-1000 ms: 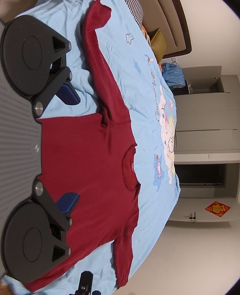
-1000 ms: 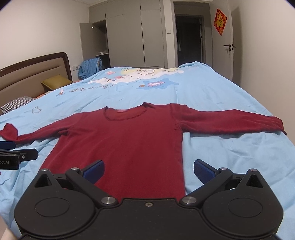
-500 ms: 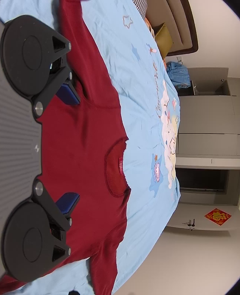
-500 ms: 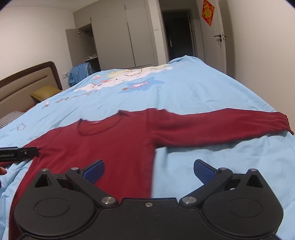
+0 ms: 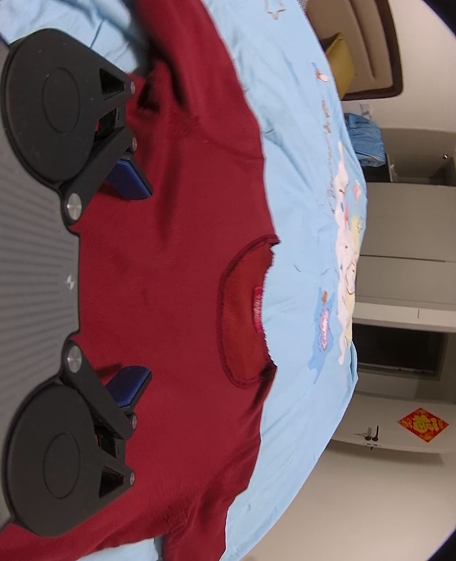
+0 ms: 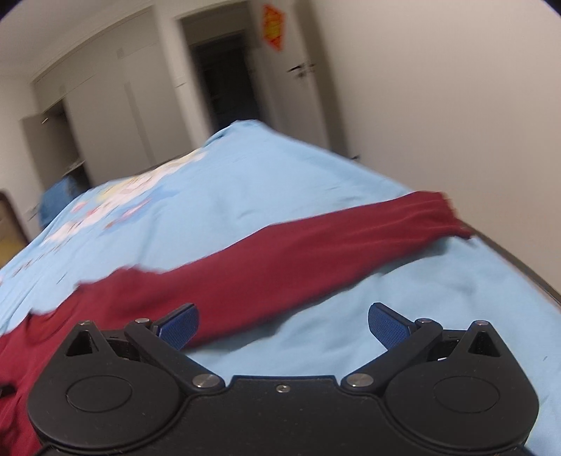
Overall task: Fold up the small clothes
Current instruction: 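Move both grippers toward the red sweater, right gripper toward its sleeve cuff, then grasp the sweater sleeve cuff with the right gripper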
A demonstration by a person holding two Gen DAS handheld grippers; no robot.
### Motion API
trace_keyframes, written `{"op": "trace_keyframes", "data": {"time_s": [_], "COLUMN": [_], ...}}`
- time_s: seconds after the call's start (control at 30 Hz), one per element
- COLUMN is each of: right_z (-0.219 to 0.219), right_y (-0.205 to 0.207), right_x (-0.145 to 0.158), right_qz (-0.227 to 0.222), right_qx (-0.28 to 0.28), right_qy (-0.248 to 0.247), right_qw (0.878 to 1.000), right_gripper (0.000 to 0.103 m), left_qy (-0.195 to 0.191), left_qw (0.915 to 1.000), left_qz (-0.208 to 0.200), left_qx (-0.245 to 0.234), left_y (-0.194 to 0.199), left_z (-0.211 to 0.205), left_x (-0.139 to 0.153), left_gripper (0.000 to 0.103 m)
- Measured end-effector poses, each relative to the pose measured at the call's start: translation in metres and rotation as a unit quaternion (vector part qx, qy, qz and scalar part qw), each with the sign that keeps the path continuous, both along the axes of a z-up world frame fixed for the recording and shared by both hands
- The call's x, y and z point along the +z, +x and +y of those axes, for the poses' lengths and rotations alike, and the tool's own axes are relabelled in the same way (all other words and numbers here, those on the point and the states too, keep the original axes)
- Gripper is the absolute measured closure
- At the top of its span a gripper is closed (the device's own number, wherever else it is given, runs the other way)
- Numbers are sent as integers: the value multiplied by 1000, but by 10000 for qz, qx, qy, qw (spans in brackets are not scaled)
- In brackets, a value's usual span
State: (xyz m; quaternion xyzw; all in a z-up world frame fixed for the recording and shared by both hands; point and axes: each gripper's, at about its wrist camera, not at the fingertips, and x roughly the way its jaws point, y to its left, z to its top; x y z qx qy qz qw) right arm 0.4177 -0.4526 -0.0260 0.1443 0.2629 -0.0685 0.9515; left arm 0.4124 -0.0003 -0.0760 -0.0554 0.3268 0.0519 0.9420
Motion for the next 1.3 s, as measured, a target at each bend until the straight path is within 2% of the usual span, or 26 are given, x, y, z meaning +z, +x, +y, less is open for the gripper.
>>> {"op": "trace_keyframes", "data": {"time_s": [0.2,0.37,0.47,0.5,0.57,0.63,0.73,0.8,0.97,1.07,1.2,1.3], "right_z": [-41,-71,-88,-93,-101,-104,-97,-89,-54,-18,31,73], "right_y": [23,43,55,58,64,69,74,76,81,83,89,93], "right_x": [-13,-21,-23,-24,-27,-30,-29,-25,-2,16,39,54], "right_qz": [-147,-195,-185,-178,-138,-78,-48,-104,-374,-635,-842,-1046], "right_qx": [-615,-1186,-1514,-1616,-1824,-1985,-1988,-1901,-1480,-970,-236,317], "right_qy": [234,630,863,936,1045,1032,650,339,-677,-1431,-1791,-2174], "right_qw": [9977,9907,9845,9822,9776,9746,9779,9811,9860,9829,9799,9700], "right_gripper": [1,9,24,31,47,70,90,98,98,98,99,99], "left_qy": [86,131,120,115,99,73,77,69,72,1,-94,-178], "left_qw": [10000,9999,9999,9999,9999,9999,9998,9999,10000,9999,9997,9992], "left_qz": [-6,1,20,25,40,78,155,107,-1,-81,-186,-272], "left_qx": [3,-11,-17,-25,-29,-21,14,13,54,74,143,244], "left_y": [2,2,2,2,4,5,9,10,8,6,2,-1], "left_z": [-3,-5,-5,-5,-4,-4,-3,-2,0,4,12,21], "left_x": [-9,-10,-9,-9,-7,-4,3,9,27,36,46,55], "left_gripper": [0,0,0,0,0,0,0,0,0,0,0,0]}}
